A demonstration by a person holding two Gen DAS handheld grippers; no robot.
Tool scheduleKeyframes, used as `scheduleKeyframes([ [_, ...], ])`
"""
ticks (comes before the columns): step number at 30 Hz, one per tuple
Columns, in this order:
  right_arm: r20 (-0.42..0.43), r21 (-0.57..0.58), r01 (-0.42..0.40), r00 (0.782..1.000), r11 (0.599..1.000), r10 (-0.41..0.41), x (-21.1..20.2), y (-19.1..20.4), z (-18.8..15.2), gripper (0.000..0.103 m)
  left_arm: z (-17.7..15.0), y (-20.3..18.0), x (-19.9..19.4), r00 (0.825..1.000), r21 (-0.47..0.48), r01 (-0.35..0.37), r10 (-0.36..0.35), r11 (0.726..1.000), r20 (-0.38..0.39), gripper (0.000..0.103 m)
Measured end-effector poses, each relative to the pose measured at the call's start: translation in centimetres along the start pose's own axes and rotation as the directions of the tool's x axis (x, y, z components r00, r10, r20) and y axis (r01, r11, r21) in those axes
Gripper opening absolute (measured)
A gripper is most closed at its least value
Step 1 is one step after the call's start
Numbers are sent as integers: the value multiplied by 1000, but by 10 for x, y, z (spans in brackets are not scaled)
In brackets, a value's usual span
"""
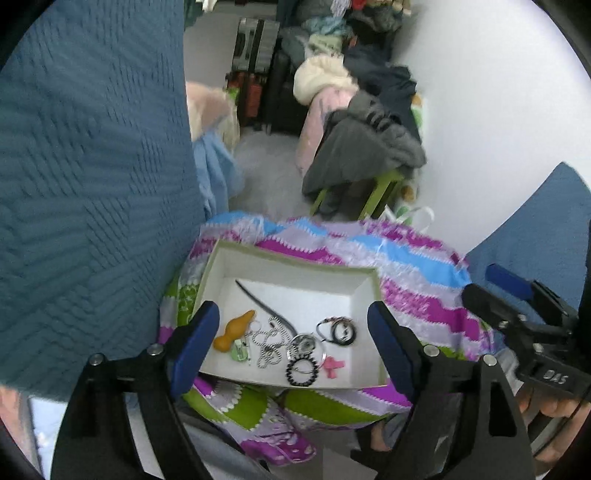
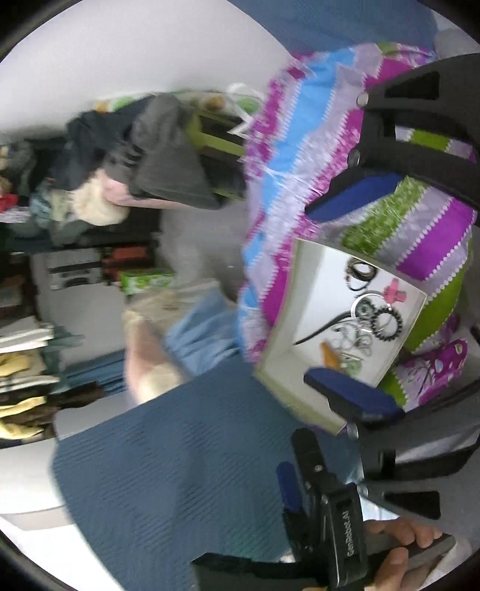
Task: Organize jewelry
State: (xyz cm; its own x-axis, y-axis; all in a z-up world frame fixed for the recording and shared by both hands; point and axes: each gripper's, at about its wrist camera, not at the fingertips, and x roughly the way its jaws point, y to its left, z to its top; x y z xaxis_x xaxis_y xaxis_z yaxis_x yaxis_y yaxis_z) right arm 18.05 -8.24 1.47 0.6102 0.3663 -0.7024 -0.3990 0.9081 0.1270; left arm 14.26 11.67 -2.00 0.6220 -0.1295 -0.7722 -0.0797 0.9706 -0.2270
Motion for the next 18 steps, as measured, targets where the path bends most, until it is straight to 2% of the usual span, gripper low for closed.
scheduleKeyframes([
  [5,113,21,24,993,1000,-26,-69,2,13,89,9,-18,-42,998,25,32,-33,999,51,84],
  [7,168,36,30,985,999,-36,-97,5,15,93,11,-27,-60,996,54,29,-33,998,82,85],
  [9,225,38,39,973,999,-47,-124,8,17,103,12,-36,-78,992,78,22,-31,997,120,86],
  [11,265,42,55,962,998,-64,-144,12,16,103,10,-43,-93,988,101,10,-25,995,150,90],
  [14,283,62,58,956,996,-73,-159,11,11,103,4,-52,-113,981,121,-22,-2,992,195,91],
  [18,295,64,75,951,995,-91,-173,15,-6,103,-6,-62,-129,977,131,-37,8,991,213,92],
])
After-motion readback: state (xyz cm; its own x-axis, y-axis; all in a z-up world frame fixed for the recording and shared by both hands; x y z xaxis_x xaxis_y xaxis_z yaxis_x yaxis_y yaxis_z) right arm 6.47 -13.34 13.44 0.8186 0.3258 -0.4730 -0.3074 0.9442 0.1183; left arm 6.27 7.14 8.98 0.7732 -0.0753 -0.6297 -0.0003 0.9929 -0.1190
